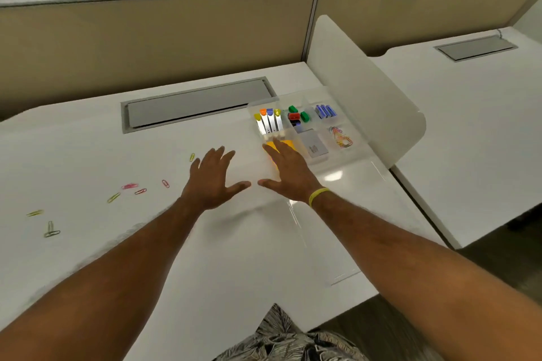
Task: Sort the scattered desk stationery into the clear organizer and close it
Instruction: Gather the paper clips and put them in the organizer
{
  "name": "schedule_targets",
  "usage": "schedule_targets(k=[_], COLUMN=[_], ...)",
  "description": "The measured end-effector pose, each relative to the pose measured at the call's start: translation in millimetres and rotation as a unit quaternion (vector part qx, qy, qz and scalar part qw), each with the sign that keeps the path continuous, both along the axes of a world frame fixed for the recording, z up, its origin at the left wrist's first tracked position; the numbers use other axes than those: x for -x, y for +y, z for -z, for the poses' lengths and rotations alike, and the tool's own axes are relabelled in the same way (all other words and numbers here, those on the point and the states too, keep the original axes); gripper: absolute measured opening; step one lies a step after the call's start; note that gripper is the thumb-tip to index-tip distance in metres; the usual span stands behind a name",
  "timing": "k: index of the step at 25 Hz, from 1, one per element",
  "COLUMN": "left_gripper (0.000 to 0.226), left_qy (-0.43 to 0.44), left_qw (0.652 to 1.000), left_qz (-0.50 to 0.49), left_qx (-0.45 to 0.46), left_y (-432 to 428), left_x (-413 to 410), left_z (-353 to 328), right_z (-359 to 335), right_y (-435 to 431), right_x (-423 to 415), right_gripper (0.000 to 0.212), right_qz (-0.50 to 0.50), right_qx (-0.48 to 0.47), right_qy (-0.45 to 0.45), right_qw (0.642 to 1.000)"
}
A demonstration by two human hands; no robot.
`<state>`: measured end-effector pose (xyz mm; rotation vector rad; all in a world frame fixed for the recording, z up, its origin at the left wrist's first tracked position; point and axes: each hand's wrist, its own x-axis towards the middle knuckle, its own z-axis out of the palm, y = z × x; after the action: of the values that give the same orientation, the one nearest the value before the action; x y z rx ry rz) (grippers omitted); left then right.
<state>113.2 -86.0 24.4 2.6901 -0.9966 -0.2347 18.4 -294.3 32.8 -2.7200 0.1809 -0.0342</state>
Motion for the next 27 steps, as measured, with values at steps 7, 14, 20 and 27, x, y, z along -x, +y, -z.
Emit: schedule_targets(k=[7,14,20,27], left_gripper=[0.113,0.113,0.099,0.103], left_qy=[0.044,0.053,0.042,0.077], left_qw=[0.994,0.987,0.980,0.973], left_qz=[-0.069,-0.128,-0.184,-0.211], left_qx=[-0.077,-0.084,-0.069,-0.044], left_y=[107,172,210,225], left_x=[25,29,-9,-47], left_z=[34,47,44,53], right_z=[20,36,33,45], right_y=[80,131,146,148], right_x=[-9,-24,-67,-121], right_gripper=[0.094,0.090,0.087,0.088], right_qz=[-0.080,-0.132,-0.140,-0.078], right_qx=[0.024,0.029,0.026,0.003], right_qy=[0.057,0.085,0.099,0.131], right_qw=[0.995,0.987,0.985,0.988])
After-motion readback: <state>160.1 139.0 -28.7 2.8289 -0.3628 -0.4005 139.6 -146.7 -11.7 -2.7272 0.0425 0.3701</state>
